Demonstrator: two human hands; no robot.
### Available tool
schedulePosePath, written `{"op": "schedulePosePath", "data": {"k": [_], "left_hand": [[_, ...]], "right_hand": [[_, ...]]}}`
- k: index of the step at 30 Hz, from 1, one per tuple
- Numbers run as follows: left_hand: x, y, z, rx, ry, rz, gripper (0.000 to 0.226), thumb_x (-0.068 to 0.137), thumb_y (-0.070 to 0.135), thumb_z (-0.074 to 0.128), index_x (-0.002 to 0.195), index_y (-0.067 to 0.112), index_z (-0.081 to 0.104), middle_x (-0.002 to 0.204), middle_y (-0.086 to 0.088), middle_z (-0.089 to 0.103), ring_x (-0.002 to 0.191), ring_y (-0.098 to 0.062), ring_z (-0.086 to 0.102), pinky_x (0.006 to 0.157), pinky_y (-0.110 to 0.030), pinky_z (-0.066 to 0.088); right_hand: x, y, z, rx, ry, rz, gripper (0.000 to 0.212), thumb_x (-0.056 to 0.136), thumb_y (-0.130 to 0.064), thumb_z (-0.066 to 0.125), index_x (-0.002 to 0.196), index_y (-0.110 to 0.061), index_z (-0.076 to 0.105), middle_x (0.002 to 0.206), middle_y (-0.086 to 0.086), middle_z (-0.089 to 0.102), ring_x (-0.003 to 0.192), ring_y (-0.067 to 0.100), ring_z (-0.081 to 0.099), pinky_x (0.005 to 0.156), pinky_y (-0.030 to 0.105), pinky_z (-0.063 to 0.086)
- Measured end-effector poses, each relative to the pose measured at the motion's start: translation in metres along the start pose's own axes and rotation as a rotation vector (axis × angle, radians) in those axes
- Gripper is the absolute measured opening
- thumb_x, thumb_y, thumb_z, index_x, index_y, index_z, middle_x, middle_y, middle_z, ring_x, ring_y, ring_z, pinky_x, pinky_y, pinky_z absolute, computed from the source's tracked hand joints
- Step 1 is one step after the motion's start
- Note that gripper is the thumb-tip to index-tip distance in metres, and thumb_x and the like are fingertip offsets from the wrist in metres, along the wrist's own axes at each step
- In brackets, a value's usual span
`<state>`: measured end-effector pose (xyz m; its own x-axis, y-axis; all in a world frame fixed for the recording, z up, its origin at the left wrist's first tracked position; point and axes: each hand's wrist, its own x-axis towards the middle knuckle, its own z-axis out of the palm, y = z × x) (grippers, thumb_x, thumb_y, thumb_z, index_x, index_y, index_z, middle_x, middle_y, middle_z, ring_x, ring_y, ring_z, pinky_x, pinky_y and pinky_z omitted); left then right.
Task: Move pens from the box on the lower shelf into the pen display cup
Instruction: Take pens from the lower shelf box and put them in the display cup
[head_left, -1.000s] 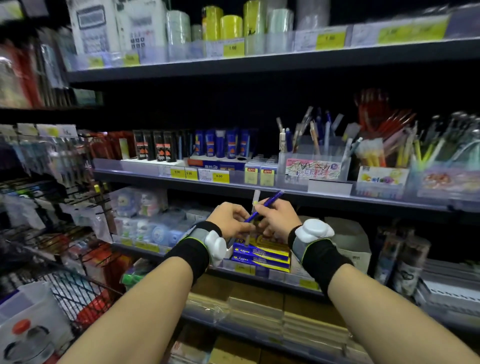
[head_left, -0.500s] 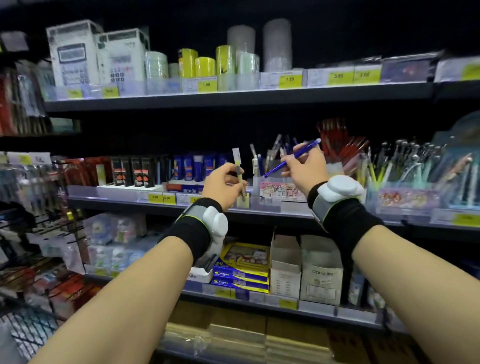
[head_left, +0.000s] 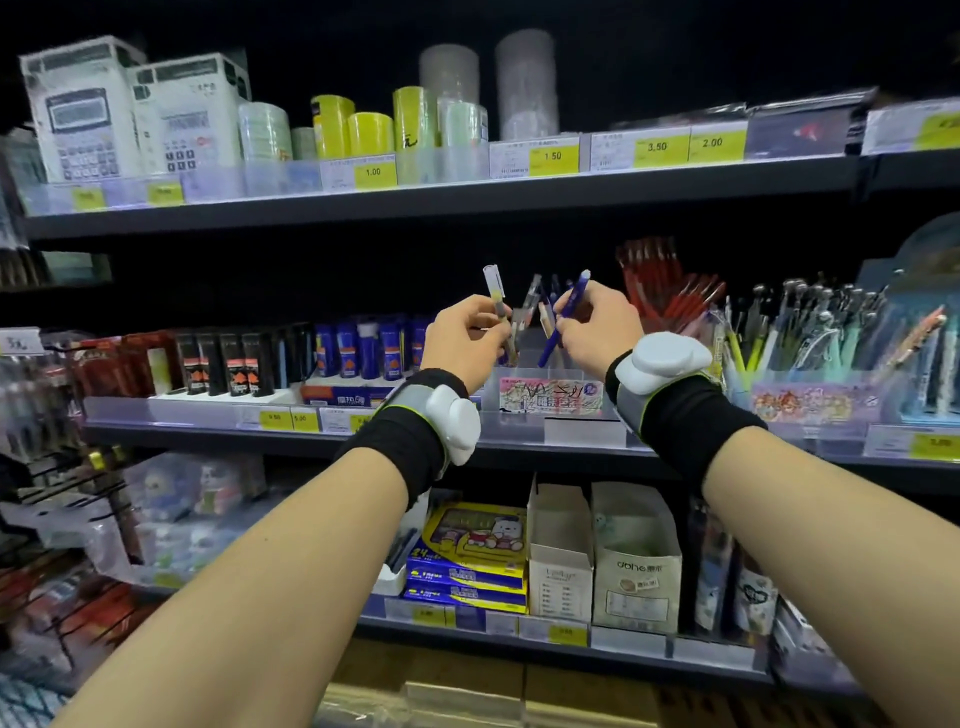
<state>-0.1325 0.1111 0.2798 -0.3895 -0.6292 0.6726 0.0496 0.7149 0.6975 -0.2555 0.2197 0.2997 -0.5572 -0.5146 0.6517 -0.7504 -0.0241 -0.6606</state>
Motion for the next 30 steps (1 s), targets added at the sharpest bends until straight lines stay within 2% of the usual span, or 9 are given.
{"op": "schedulePosePath", "data": {"k": [5,8,11,14,17,20,24,27,30], "left_hand": [[0.007,-0.006,0.019,0.153,0.013,-0.005,0.012,0.087,0.008,0.067,0.097,0.013,0.072,0.084,0.001,0.069,0.075,-0.010,0.064,0.069,-0.007,0.051],[0.010,-0.012,0.031,0.262,-0.022,-0.042,0.016,0.086,0.012,0.067,0.100,0.015,0.074,0.089,-0.002,0.073,0.083,-0.014,0.065,0.082,-0.023,0.053],[0.014,-0.017,0.038,0.388,-0.049,-0.090,0.018,0.087,0.019,0.064,0.100,0.015,0.075,0.096,-0.007,0.074,0.092,-0.022,0.068,0.087,-0.031,0.055],[0.017,-0.019,0.040,0.491,-0.095,-0.098,0.016,0.088,0.022,0.064,0.092,0.014,0.076,0.087,-0.007,0.074,0.086,-0.025,0.069,0.082,-0.032,0.057],[0.017,-0.023,0.040,0.517,-0.107,-0.069,0.012,0.086,0.021,0.066,0.080,0.015,0.073,0.066,0.000,0.062,0.070,-0.021,0.060,0.082,-0.035,0.058],[0.016,-0.021,0.037,0.473,-0.061,-0.023,0.006,0.084,0.019,0.070,0.089,0.018,0.073,0.072,0.005,0.061,0.076,-0.018,0.061,0.084,-0.034,0.056],[0.009,-0.023,0.024,0.356,0.031,0.051,0.025,0.082,0.019,0.071,0.106,0.022,0.064,0.073,0.012,0.061,0.072,-0.011,0.060,0.077,-0.031,0.056],[-0.001,-0.025,0.010,0.295,0.096,0.120,0.018,0.082,0.020,0.068,0.097,0.020,0.059,0.066,0.011,0.058,0.063,-0.007,0.057,0.065,-0.025,0.051],[-0.015,-0.032,-0.004,0.280,0.039,0.153,0.007,0.084,0.019,0.063,0.081,0.020,0.057,0.059,0.008,0.055,0.055,-0.008,0.049,0.058,-0.022,0.044]], "right_hand": [[0.010,0.006,0.006,-0.073,-0.001,0.004,0.022,0.085,-0.008,0.065,0.105,-0.012,0.059,0.083,0.002,0.065,0.075,0.019,0.057,0.065,0.023,0.039],[0.017,0.008,0.014,-0.138,-0.052,0.032,0.026,0.077,-0.008,0.067,0.100,-0.016,0.059,0.088,0.004,0.070,0.081,0.024,0.064,0.068,0.032,0.052],[0.021,0.011,0.023,-0.220,-0.098,0.057,0.026,0.073,-0.007,0.067,0.096,-0.017,0.062,0.091,0.008,0.072,0.086,0.028,0.068,0.075,0.041,0.059],[0.020,0.014,0.027,-0.272,-0.130,0.095,0.023,0.075,-0.005,0.068,0.097,-0.012,0.070,0.096,0.011,0.073,0.088,0.029,0.069,0.079,0.039,0.060],[0.017,0.018,0.029,-0.288,-0.157,0.123,0.019,0.078,-0.005,0.070,0.095,-0.011,0.076,0.098,0.011,0.073,0.091,0.028,0.069,0.080,0.035,0.059],[0.014,0.019,0.030,-0.281,-0.138,0.110,0.018,0.076,-0.006,0.068,0.092,-0.012,0.073,0.098,0.008,0.072,0.091,0.028,0.068,0.081,0.037,0.059],[0.009,0.019,0.030,-0.199,-0.058,0.049,0.014,0.072,-0.010,0.065,0.085,-0.012,0.067,0.087,0.004,0.069,0.082,0.027,0.066,0.076,0.041,0.058],[0.000,0.015,0.031,-0.143,-0.075,-0.045,0.008,0.073,-0.008,0.062,0.080,-0.009,0.066,0.075,0.001,0.065,0.071,0.022,0.061,0.069,0.036,0.055],[-0.013,0.013,0.037,-0.063,-0.157,-0.126,0.009,0.072,-0.007,0.062,0.068,-0.014,0.059,0.066,-0.002,0.059,0.061,0.015,0.053,0.061,0.030,0.048]]}}
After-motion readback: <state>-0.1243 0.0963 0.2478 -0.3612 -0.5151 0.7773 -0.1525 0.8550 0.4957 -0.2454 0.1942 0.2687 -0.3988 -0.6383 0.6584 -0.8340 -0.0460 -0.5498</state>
